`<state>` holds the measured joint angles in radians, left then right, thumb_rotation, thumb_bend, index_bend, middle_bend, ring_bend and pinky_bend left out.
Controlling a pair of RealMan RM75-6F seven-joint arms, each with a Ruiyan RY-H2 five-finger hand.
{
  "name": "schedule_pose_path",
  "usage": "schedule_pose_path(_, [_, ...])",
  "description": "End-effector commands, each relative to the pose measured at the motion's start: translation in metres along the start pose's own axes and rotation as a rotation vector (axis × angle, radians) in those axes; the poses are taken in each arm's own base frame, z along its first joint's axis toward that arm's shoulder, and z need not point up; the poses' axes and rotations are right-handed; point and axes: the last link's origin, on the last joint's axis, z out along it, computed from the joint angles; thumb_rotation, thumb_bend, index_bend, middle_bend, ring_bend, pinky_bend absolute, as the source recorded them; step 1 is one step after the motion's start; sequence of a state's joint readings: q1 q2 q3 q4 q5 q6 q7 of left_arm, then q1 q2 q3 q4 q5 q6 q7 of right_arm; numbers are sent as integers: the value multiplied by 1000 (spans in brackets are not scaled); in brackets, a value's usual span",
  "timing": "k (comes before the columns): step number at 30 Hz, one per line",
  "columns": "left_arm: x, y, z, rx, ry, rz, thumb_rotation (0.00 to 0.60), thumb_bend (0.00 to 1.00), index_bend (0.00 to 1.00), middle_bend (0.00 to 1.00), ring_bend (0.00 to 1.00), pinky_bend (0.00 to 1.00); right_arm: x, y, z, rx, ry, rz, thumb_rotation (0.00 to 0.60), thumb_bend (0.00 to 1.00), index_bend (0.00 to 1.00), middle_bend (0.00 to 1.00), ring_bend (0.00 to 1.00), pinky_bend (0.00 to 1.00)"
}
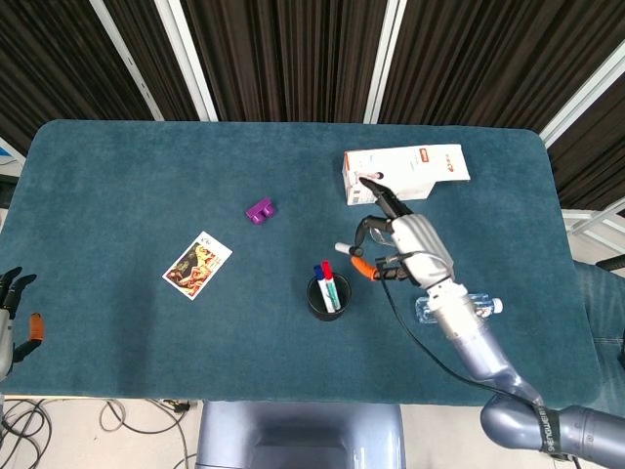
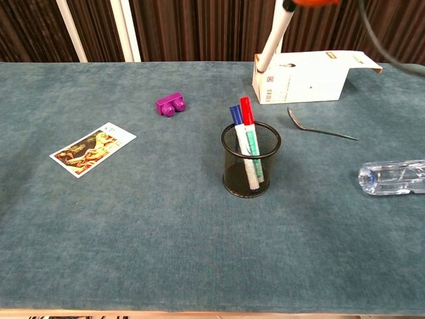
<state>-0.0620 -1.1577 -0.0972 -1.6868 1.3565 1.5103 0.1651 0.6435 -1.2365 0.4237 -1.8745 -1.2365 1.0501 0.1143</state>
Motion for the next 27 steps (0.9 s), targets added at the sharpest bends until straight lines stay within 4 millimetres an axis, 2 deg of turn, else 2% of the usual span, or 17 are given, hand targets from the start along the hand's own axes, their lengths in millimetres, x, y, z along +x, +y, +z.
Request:
schedule_pose_path(1, [0, 0, 0, 3, -1, -1, 600, 530, 178, 91, 89, 127, 5, 4, 6, -27, -16, 14, 600, 394, 598, 0, 18, 185])
schedule_pose_path(7, [0, -1, 0, 4, -3, -1, 600, 531, 178, 91, 89, 127, 0, 38, 10, -115, -22, -34, 600, 394, 598, 0, 18, 185])
schedule_pose_path(14, [-1, -1, 1, 7, -4, 0, 600, 531, 178, 91, 89, 127, -18, 82, 9, -209, -31, -89, 600, 394, 598, 0, 18, 185])
schedule_pose_path(22, [-1, -1, 1, 8, -6, 1, 600, 530, 178, 91, 89, 127, -29, 104, 6, -238, -46, -212, 600, 394, 598, 0, 18, 185])
schedule_pose_path(27, [-1, -1, 1, 7, -4, 0, 600, 531, 178, 91, 89, 127, -36, 108, 0, -239, -62, -263, 600, 382, 566, 0, 16, 185])
